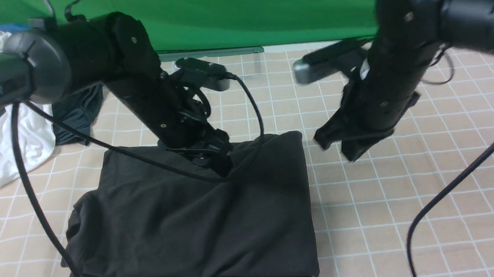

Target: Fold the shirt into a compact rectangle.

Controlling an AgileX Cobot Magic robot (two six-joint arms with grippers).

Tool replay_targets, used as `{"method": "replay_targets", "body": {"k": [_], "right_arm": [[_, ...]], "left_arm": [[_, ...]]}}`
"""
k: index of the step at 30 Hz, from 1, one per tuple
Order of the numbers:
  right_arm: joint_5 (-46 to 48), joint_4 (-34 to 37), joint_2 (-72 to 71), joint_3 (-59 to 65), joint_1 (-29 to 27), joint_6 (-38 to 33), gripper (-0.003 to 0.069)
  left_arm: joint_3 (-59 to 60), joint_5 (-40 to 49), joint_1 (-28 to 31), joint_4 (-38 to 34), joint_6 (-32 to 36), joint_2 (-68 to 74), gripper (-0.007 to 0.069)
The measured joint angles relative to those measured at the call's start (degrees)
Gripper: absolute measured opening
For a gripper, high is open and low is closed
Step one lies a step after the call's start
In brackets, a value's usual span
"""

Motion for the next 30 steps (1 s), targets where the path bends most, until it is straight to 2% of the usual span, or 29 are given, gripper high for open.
{"method": "replay_targets", "body": {"k": [8,18,20,22,30], "right_arm": [[0.1,0.0,-2.4,0.0,-1.3,-0.9,0.0037],[0.1,0.0,-2.4,0.0,-1.3,-0.9,0.0037],[0.1,0.0,-2.4,0.0,-1.3,-0.9,0.0037],[0.1,0.0,-2.4,0.0,-1.3,-0.9,0.0037],[0.1,0.1,-2.4,0.0,-1.3,-0.9,0.0037]], "left_arm": [[0.0,-1.4,-0.6,3.0,0.4,2.9,0.0426],[0.0,0.0,-0.6,3.1,2.6,4.6,0.0150],[0.0,-0.4,-0.6,3.4,1.9,4.9,0.0074],[0.0,-0.9,-0.6,3.5,0.5,4.5,0.0033],[-1.6,-1.0,-0.6,6.3,-4.1,-0.1,0.0016]]}}
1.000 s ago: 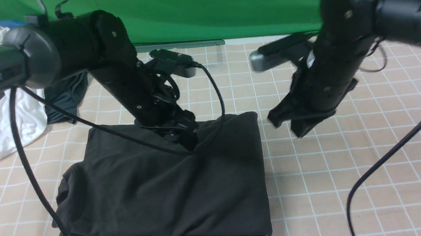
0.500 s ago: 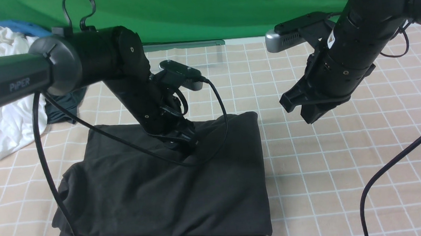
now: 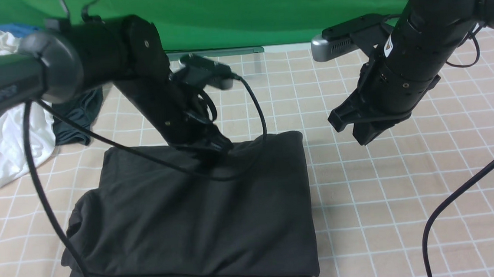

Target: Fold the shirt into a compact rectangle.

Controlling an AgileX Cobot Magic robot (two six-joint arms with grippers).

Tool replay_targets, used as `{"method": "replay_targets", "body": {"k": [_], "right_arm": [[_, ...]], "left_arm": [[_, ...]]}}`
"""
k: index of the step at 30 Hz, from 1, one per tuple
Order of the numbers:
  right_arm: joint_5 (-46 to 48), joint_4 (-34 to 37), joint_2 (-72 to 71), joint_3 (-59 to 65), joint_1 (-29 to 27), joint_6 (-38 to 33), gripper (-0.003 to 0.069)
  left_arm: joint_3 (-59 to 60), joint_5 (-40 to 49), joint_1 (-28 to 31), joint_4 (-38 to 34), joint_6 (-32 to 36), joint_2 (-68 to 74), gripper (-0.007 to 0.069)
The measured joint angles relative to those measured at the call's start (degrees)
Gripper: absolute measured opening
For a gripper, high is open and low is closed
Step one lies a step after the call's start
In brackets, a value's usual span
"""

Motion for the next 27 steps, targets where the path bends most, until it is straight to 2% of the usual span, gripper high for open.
{"method": "replay_targets", "body": {"k": [5,9,12,16,18,20,22,23,24,25,27], "right_arm": [[0.0,0.0,0.0,0.0,0.0,0.0,0.0037],[0.0,0.1,0.0,0.0,0.0,0.0,0.0037],[0.0,0.8,0.0,0.0,0.0,0.0,0.0037],[-0.2,1.2,0.0,0.0,0.0,0.0,0.0037],[-0.4,1.4,0.0,0.0,0.0,0.0,0.0037],[-0.6,1.4,0.0,0.0,0.0,0.0,0.0037],[-1.0,1.5,0.0,0.0,0.0,0.0,0.0037],[-1.1,1.5,0.0,0.0,0.0,0.0,0.0037],[-1.1,1.5,0.0,0.0,0.0,0.0,0.0037],[-1.1,1.6,0.0,0.0,0.0,0.0,0.0037],[-1.1,1.8,0.0,0.0,0.0,0.0,0.0037]], "left_arm": [[-0.1,-2.3,0.1,5.0,-2.8,-1.1,0.0017],[-0.1,-3.4,0.1,5.4,-3.0,-0.5,0.0019],[-0.1,-3.4,0.1,4.1,-3.0,0.0,0.0019],[-0.1,-3.2,0.1,-1.3,-0.3,0.0,0.0026],[-0.1,-3.1,0.1,-3.0,1.1,0.1,0.0052],[-0.1,-2.9,0.1,-4.2,2.0,0.1,0.0095],[-0.1,-2.1,0.1,-3.7,2.4,0.4,0.0209],[-0.1,-2.0,0.1,-3.2,2.4,0.6,0.0243],[-0.1,-1.9,0.1,-3.1,2.4,0.6,0.0243],[-0.1,-1.3,0.1,-1.9,2.4,1.2,0.0313],[-0.1,-0.7,0.1,-1.0,2.4,2.1,0.0375]]}}
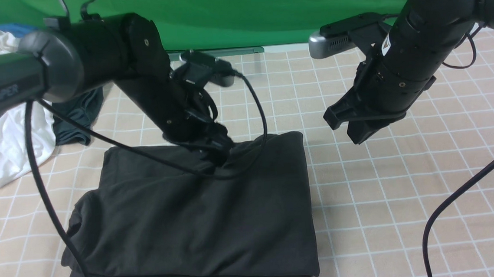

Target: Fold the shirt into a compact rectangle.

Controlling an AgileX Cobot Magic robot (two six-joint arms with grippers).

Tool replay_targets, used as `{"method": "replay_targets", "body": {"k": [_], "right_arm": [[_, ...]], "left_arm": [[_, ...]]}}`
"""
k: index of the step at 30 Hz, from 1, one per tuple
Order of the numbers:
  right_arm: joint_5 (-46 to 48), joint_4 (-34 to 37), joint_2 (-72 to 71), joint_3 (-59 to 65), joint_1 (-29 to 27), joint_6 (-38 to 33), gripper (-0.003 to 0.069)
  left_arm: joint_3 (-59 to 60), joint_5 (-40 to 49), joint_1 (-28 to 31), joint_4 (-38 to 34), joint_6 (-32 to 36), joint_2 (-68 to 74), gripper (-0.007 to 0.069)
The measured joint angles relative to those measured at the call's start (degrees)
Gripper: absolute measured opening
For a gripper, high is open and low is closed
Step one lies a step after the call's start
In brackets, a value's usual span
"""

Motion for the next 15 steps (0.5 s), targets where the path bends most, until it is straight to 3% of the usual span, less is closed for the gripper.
{"method": "replay_targets", "body": {"k": [3,7,9,13,15], "right_arm": [[-0.2,0.8,0.0,0.0,0.0,0.0,0.0037],[-0.4,1.1,0.0,0.0,0.0,0.0,0.0037],[-0.4,1.1,0.0,0.0,0.0,0.0,0.0037],[-0.4,1.1,0.0,0.0,0.0,0.0,0.0037],[-0.4,1.2,0.0,0.0,0.0,0.0,0.0037]], "left_arm": [[0.0,0.4,0.0,0.6,0.0,2.4,0.0455],[0.0,0.4,0.0,0.9,0.0,3.6,0.0424],[0.0,0.5,0.0,0.8,0.0,3.7,0.0337],[0.0,1.0,0.0,0.8,-0.3,3.6,0.0072],[0.0,1.2,0.0,1.6,-1.3,3.0,0.0030]]}}
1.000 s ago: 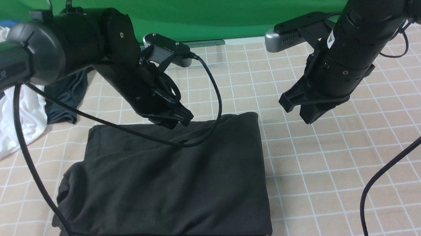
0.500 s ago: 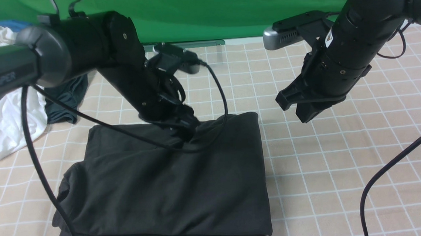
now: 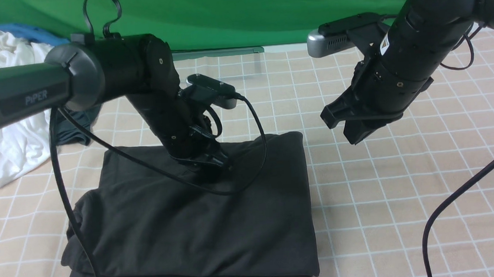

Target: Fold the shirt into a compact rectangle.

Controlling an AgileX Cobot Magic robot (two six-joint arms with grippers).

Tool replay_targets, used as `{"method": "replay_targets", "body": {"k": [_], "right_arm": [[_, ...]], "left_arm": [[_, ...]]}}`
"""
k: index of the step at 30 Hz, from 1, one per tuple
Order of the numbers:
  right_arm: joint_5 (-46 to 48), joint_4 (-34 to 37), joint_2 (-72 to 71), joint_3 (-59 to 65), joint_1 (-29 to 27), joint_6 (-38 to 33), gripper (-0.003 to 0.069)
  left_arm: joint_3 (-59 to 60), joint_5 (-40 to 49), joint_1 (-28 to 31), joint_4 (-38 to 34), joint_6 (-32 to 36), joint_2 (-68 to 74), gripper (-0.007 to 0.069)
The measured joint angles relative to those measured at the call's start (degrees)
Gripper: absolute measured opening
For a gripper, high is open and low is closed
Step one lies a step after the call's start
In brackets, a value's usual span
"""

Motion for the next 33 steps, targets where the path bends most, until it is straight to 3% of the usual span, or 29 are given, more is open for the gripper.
{"method": "replay_targets", "body": {"k": [17,19,26,33], "right_arm": [[-0.2,0.0,0.0,0.0,0.0,0.0,0.0037],[-0.2,0.0,0.0,0.0,0.0,0.0,0.0037],[-1.1,0.0,0.0,0.0,0.0,-1.5,0.0037],[-1.7,0.0,0.0,0.0,0.0,-1.6,0.0037]], "left_arm": [[0.0,-0.2,0.0,9.2,-9.8,-3.2,0.0019],[0.0,0.3,0.0,8.4,-9.9,-3.4,0.0019],[0.0,8.2,-0.7,-11.7,-1.4,-6.6,0.0019],[0.0,3.5,-2.9,-11.7,0.3,-1.7,0.0019]]}}
